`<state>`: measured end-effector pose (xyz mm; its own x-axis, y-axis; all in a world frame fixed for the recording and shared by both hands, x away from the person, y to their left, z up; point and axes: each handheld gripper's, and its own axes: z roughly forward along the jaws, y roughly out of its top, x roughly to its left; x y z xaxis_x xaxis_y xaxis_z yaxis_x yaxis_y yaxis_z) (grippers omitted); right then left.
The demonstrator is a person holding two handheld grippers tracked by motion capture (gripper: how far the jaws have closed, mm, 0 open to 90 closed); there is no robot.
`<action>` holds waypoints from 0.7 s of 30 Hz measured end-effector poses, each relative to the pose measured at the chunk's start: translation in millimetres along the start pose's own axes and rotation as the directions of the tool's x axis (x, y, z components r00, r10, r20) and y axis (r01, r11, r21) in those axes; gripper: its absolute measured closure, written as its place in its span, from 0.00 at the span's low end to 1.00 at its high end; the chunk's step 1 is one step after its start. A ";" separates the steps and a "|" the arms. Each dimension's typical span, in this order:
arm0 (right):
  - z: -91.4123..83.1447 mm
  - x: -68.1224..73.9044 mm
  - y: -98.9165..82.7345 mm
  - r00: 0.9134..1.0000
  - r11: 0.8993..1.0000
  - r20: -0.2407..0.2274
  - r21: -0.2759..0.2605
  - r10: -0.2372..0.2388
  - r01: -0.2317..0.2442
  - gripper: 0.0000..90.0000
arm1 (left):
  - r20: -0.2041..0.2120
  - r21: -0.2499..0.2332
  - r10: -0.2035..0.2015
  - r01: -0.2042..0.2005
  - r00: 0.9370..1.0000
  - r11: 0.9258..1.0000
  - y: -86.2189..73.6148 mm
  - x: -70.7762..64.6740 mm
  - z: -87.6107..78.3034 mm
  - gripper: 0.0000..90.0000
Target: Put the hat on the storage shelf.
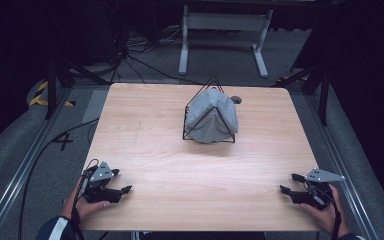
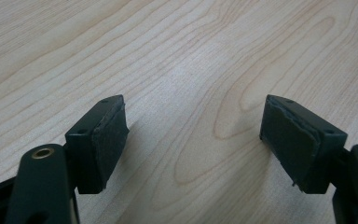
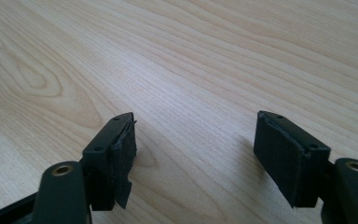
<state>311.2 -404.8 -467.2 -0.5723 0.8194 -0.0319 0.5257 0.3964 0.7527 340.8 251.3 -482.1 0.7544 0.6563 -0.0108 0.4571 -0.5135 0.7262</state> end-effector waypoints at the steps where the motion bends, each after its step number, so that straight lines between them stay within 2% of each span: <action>1: 0.0 0.0 0.0 1.000 1.000 0.000 0.000 0.000 0.000 0.33 | 0.000 0.000 0.000 0.000 1.000 1.000 0.0 0.0 0.0 0.26; 15: -0.9 -1.1 -0.4 1.000 1.000 0.016 0.001 0.025 -0.025 0.34 | -0.005 0.007 -0.012 0.012 1.000 1.000 0.8 -0.2 0.6 0.25; 16: -0.9 -1.2 -0.4 1.000 1.000 0.016 0.001 0.026 -0.026 0.34 | -0.014 0.006 0.004 -0.003 1.000 1.000 1.3 0.8 0.9 0.24; 17: -1.0 -1.3 -0.4 1.000 1.000 0.016 0.001 0.027 -0.027 0.34 | -0.008 0.000 -0.014 0.014 1.000 1.000 1.0 -0.3 1.8 0.23; 21: -1.0 -1.3 -0.4 1.000 1.000 0.016 0.001 0.027 -0.027 0.34 | -0.015 -0.002 -0.008 0.008 1.000 1.000 1.3 0.4 2.1 0.22</action>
<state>311.1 -406.4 -466.8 -0.5477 0.8364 -0.0224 0.5417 0.3748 0.7524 342.6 249.8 -482.6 0.7432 0.6690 -0.0062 0.4624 -0.5069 0.7275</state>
